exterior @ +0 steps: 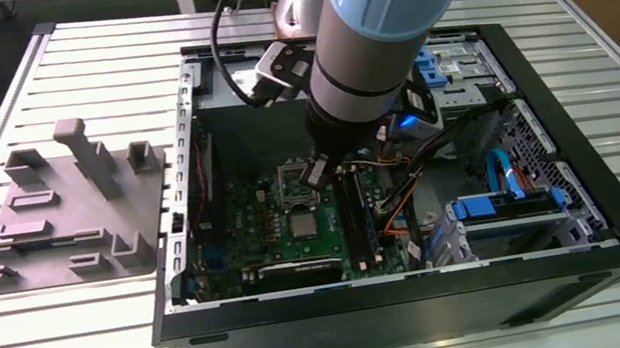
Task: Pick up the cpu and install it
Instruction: 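Close the cpu cover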
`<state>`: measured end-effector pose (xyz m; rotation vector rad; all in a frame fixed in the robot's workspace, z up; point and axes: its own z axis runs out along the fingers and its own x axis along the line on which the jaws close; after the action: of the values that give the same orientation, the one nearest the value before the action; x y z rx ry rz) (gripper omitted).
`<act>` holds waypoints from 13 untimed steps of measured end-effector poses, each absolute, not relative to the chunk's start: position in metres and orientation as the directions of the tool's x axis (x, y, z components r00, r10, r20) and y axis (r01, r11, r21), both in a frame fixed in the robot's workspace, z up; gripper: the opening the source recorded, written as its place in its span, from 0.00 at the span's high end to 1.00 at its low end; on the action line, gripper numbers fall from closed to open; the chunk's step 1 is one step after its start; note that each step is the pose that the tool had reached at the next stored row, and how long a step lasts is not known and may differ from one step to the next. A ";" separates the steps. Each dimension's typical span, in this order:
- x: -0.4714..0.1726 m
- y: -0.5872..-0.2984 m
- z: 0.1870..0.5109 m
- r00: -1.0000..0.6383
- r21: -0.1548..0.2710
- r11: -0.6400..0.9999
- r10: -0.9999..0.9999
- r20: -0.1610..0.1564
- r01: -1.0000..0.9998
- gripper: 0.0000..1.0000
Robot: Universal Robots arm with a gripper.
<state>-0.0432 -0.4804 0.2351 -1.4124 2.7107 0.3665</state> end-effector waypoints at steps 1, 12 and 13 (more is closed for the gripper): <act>-0.043 -0.480 0.234 -0.578 0.182 0.551 -0.799 -0.167 -0.815 0.90; -0.041 -0.479 0.222 -0.541 0.211 0.503 -0.815 -0.209 -0.838 0.90; -0.041 -0.479 0.220 -0.527 0.211 0.489 -0.824 -0.209 -0.847 0.90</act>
<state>-0.0411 -0.4789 0.2203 -1.4851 2.6411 0.4431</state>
